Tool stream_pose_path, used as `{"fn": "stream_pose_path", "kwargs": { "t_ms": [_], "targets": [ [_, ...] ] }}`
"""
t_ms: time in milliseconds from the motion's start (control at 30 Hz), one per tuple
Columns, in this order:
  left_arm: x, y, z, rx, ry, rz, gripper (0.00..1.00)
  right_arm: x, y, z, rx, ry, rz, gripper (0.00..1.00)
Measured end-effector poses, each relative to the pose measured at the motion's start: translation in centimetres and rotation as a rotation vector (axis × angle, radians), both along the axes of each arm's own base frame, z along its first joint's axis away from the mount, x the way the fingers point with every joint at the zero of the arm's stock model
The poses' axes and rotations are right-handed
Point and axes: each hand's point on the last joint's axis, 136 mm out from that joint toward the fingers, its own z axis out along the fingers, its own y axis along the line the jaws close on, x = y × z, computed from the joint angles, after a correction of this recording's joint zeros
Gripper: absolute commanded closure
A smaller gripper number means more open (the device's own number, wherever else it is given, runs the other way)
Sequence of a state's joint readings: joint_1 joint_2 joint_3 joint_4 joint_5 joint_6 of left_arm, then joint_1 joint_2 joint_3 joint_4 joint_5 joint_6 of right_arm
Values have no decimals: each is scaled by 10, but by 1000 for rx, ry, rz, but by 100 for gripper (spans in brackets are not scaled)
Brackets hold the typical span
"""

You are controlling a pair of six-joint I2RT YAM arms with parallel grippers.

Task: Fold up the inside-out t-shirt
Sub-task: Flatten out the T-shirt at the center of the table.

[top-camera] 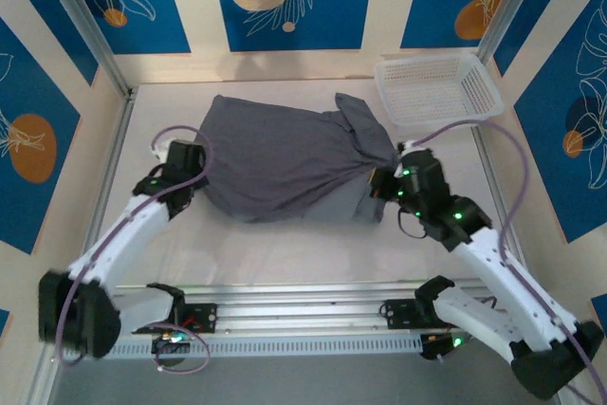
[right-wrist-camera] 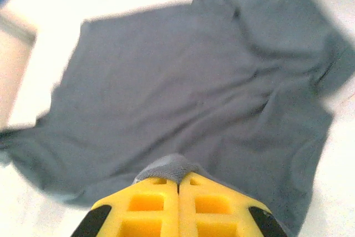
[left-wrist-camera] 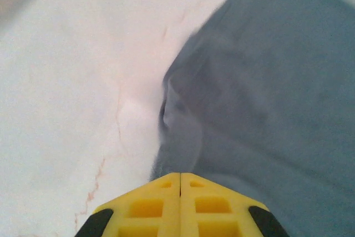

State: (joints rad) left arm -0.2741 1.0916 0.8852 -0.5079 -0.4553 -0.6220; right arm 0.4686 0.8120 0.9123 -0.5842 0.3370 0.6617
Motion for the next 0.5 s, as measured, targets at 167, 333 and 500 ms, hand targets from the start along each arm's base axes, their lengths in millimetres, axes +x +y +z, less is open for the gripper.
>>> {"fn": "stream_pose_path", "kwargs": {
  "t_ms": [167,333,500],
  "targets": [
    [-21,11,99,1,-237,-13,100,-6,-57,79,3,-183,-163,100],
    [-6,18,113,48,-247,5,100,0,-90,93,-39,-207,-275,100],
    [57,5,21,85,-25,-26,100,26,-106,28,-43,-18,-320,100]
  ]
}}
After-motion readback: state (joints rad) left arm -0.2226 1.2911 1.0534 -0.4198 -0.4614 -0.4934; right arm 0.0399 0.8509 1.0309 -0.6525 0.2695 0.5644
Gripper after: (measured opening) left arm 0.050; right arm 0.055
